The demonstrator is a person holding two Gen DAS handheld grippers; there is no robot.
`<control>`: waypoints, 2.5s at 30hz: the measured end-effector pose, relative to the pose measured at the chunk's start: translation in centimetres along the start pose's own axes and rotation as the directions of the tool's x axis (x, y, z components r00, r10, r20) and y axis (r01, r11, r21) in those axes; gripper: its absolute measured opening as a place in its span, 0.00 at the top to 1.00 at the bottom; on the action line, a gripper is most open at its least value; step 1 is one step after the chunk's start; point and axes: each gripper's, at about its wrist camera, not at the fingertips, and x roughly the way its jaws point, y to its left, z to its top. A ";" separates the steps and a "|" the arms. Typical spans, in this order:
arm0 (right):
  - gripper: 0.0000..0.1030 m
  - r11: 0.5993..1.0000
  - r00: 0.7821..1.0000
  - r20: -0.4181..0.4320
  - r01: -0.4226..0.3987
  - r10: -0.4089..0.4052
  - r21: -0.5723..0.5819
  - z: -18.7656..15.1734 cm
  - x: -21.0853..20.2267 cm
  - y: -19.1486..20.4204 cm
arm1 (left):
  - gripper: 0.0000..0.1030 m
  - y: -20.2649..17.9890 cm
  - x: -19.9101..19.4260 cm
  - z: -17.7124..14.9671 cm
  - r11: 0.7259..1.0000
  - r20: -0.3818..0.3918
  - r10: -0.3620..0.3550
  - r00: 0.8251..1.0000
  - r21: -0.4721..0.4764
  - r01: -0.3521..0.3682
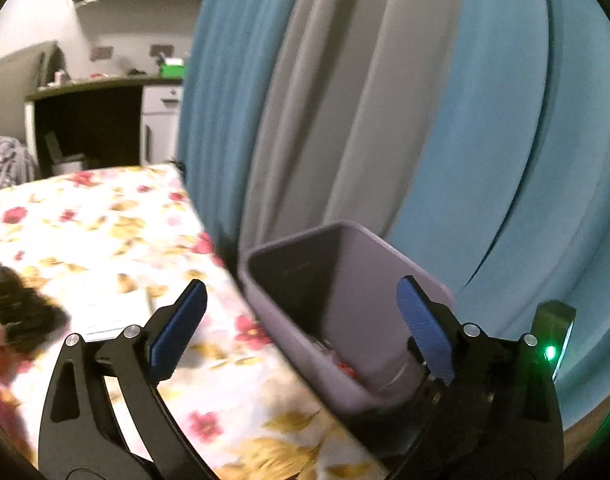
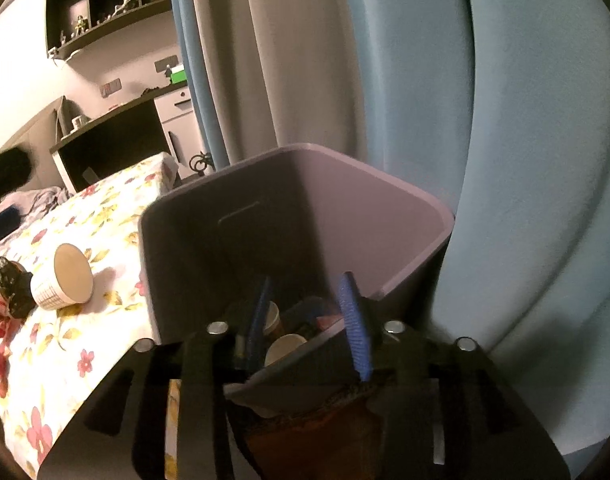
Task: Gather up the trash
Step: 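Move both grippers back toward the trash on the bed, then grasp the pink bag with the left gripper while the right gripper grasps the green-grid cup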
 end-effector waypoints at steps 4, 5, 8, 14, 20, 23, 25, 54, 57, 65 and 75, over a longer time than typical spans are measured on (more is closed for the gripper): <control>0.42 1.000 0.999 0.032 0.001 -0.002 0.005 -0.2 -1.8 0.4 | 0.06 2.3 -4.4 -1.2 0.997 0.040 0.077 0.996 -0.002 -0.077; 0.37 1.000 0.999 0.042 0.003 -0.003 0.000 -0.3 -2.3 0.6 | 0.06 3.3 -5.8 -1.7 0.994 0.047 0.108 0.993 -0.010 -0.107; 0.30 1.000 0.997 0.071 -0.007 0.007 -0.006 -0.9 -4.2 1.5 | 0.06 6.0 -8.7 -2.8 0.984 0.060 0.173 0.983 -0.051 -0.170; 0.20 0.997 0.991 0.116 -0.063 0.068 -0.050 -2.1 -7.8 5.2 | 0.06 12.4 -14.2 -5.9 0.926 0.050 0.366 0.929 -0.123 -0.358; 0.15 0.983 0.979 0.126 -0.148 0.162 -0.110 -3.6 -10.1 10.1 | 0.06 17.3 -17.7 -8.7 0.872 0.016 0.466 0.885 -0.179 -0.456; 0.15 0.972 0.975 0.099 -0.181 0.197 -0.149 -4.5 -10.2 12.5 | 0.06 18.5 -19.2 -9.6 0.854 0.010 0.493 0.870 -0.198 -0.482; 0.15 0.965 0.974 0.081 -0.194 0.211 -0.174 -5.2 -10.1 13.7 | 0.06 19.3 -19.9 -10.1 0.846 0.005 0.501 0.865 -0.215 -0.488; 0.14 0.918 0.976 -0.035 -0.213 0.214 -0.335 -4.4 -4.6 21.5 | 0.68 23.8 -13.4 -11.9 0.859 -0.183 0.395 0.900 -0.273 -0.433; 0.13 0.917 0.979 -0.037 -0.201 0.201 -0.343 -4.0 -3.3 22.2 | 0.68 23.5 -15.1 -11.8 0.858 -0.147 0.416 0.898 -0.265 -0.441; 0.07 0.923 0.985 -0.035 -0.168 0.167 -0.347 -2.9 0.0 23.9 | 0.68 24.5 -19.1 -10.7 0.822 -0.063 0.503 0.862 -0.273 -0.500; 0.07 0.919 0.989 -0.071 -0.144 0.126 -0.368 -2.8 3.3 25.3 | 0.68 25.1 -19.3 -10.6 0.829 -0.060 0.491 0.869 -0.276 -0.487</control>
